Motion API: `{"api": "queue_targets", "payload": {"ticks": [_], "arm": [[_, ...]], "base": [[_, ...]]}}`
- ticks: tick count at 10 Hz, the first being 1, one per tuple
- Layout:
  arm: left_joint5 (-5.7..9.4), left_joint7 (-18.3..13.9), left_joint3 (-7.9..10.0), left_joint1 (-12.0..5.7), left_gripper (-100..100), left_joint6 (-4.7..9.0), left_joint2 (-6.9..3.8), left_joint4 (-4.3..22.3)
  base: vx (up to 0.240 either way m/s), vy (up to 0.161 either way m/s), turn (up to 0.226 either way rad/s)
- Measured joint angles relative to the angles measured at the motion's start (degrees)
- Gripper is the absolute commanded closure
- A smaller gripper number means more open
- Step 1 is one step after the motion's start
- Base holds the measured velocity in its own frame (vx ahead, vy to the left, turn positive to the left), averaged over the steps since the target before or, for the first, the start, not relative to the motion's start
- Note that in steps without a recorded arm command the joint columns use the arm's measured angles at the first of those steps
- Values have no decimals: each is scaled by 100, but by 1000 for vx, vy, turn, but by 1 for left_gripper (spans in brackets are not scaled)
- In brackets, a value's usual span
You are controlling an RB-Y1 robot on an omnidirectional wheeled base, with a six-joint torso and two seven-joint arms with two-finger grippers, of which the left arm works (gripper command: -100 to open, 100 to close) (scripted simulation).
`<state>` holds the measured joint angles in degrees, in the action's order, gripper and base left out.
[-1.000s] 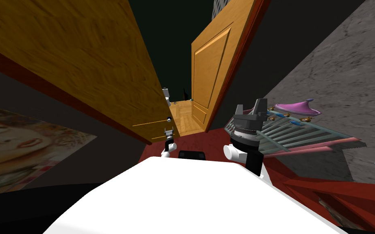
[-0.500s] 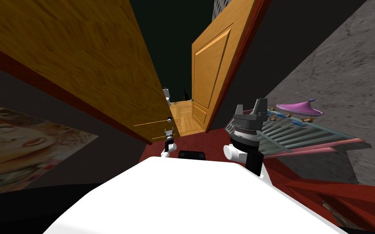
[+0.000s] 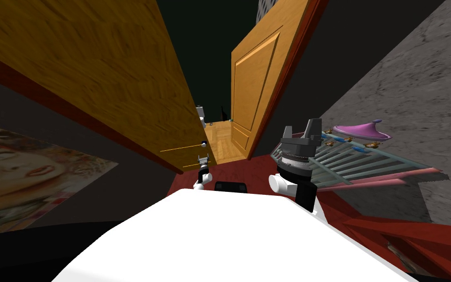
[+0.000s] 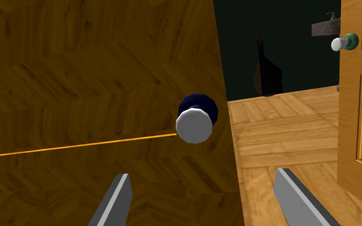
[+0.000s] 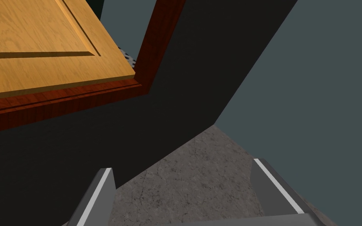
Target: Push the door open
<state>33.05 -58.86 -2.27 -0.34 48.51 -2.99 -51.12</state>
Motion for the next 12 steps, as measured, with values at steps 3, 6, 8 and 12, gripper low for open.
{"api": "queue_targets", "payload": {"ticks": [3,6,8,12], "arm": [[0,1,0,1,-100,0,1,-1],[27,-169,-101,30,-100,-13,-36,69],[32,-198,-115,51,-100,-30,-44,50],[32,-198,-117,54,-100,-32,-43,45]], "base": [[-2,-2,-6],[20,21,67],[-2,-2,-8],[0,0,-2]]}}
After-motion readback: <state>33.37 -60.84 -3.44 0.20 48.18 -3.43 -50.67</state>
